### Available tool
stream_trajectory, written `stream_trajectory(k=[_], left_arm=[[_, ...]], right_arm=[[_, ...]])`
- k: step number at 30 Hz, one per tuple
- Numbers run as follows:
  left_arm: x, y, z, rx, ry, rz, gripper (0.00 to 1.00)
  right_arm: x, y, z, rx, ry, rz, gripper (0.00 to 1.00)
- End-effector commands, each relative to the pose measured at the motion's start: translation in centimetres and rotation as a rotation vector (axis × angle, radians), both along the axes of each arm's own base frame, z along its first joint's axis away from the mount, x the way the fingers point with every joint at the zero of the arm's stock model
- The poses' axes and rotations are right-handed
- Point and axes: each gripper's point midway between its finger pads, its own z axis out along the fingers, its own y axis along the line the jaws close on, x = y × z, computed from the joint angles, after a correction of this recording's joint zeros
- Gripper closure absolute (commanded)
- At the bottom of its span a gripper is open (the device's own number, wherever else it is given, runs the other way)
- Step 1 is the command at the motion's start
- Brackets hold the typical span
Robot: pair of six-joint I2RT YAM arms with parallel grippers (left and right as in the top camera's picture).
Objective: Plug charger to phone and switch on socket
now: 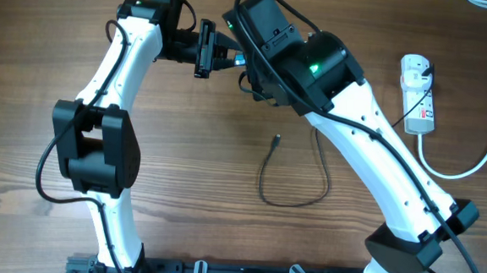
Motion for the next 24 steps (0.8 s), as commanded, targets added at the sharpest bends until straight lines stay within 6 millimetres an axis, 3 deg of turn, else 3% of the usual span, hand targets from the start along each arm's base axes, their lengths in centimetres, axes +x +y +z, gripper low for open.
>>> stream_trajectory(k=[1, 5, 7, 9, 11, 12, 16, 17, 20, 21, 24], left_arm=[[-0.4, 0.2, 2.2, -0.027, -0.03, 0.002, 0.85], [-0.4, 0.2, 2.2, -0.026, -0.029, 0.002, 0.92], [-0.4, 0.2, 2.2, -0.027, -0.03, 0.002, 0.96], [-0.4, 0.2, 2.2, -0.026, -0.03, 0.002, 0.96], [-0.4, 0.2, 2.2, -0.025, -0.033, 0.003, 0.96], [-0.1, 0.3, 2.2, -0.027, -0.059, 0.006, 0.96], [2.6, 1.0, 1.3, 0.014, -0.377, 0.04, 0.96], [3.1, 1.1, 0.8, 0.038, -0.474, 0.045, 0.96], [4.2, 1.4, -0.8, 0.123, -0.761, 0.038, 0.96], [4.9, 2.3, -1.6, 0.169, -0.872, 0.038, 0.96], [5.7, 4.2, -1.7, 0.182, -1.042, 0.048, 0.96]], right_arm=[[-0.7, 1.1, -0.6, 0.089, 0.063, -0.056, 0.93], [-0.8, 1.1, -0.6, 0.087, 0.063, -0.048, 0.76], [-0.6, 1.2, -0.5, 0.056, 0.046, 0.001, 0.57], [-0.2, 1.2, -0.2, 0.008, 0.009, 0.06, 0.27], [0.3, 0.2, 0.8, -0.086, -0.055, 0.126, 0.08], [0.3, -0.4, 1.5, -0.118, -0.079, 0.165, 0.04], [0.7, -5.9, 6.5, -0.391, -0.243, 0.442, 0.0], [0.6, -7.5, 7.5, -0.482, -0.28, 0.58, 0.0], [0.3, -9.9, 6.6, -0.611, -0.261, 0.838, 0.0], [0.0, -11.5, 5.0, -0.633, -0.194, 0.937, 0.0], [-0.8, -13.9, 2.0, -0.614, -0.034, 0.956, 0.0]])
